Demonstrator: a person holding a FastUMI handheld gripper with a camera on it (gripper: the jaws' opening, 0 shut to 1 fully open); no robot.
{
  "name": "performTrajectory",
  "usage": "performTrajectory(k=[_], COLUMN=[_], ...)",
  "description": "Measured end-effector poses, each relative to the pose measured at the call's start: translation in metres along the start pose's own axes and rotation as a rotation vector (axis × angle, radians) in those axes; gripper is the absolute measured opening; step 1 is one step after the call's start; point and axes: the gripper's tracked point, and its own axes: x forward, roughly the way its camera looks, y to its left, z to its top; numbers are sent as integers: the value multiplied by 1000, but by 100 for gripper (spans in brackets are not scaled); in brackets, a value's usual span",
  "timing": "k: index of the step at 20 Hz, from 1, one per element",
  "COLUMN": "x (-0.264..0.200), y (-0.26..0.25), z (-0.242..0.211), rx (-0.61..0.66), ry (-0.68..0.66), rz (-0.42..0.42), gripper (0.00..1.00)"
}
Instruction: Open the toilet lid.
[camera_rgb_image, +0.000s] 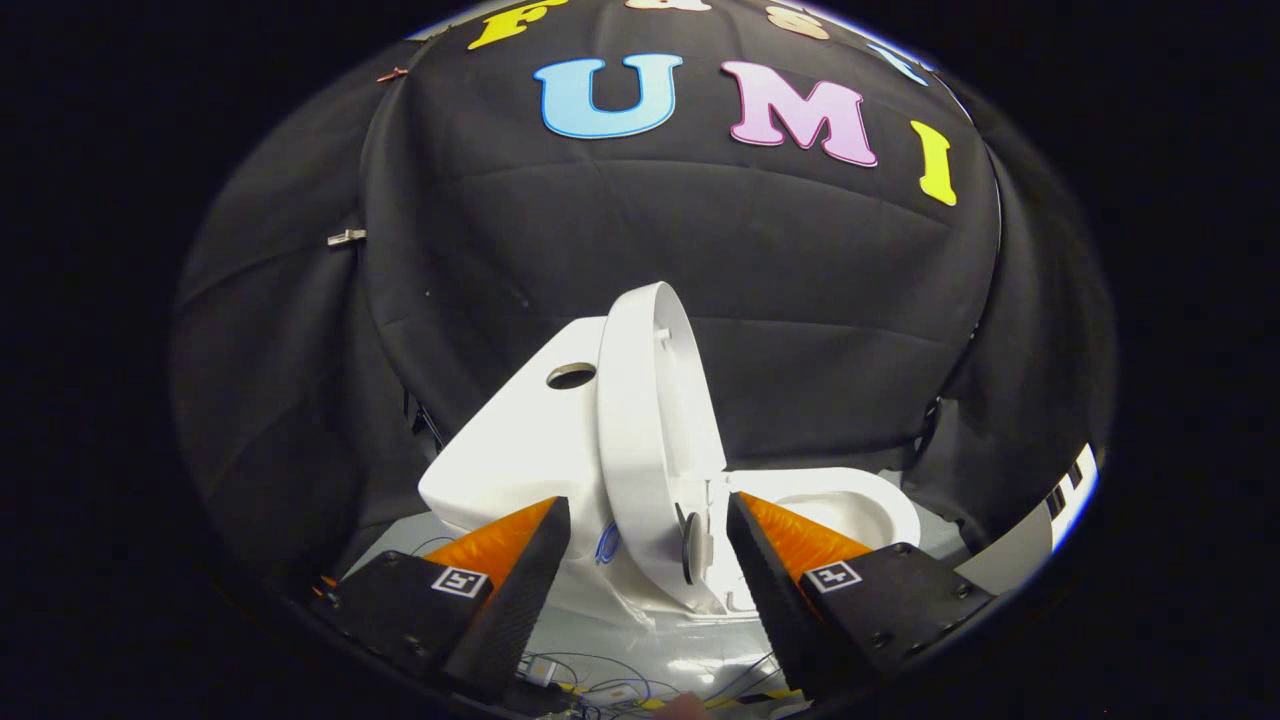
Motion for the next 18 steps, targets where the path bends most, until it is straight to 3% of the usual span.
performTrajectory(k=[9,13,18], x=[-67,-88,-77], y=[-31,-74,-175], z=[65,64,17], rx=[71,140,169], ry=[-165,-194,-177], rz=[178,256,201], gripper=[99,99,99])
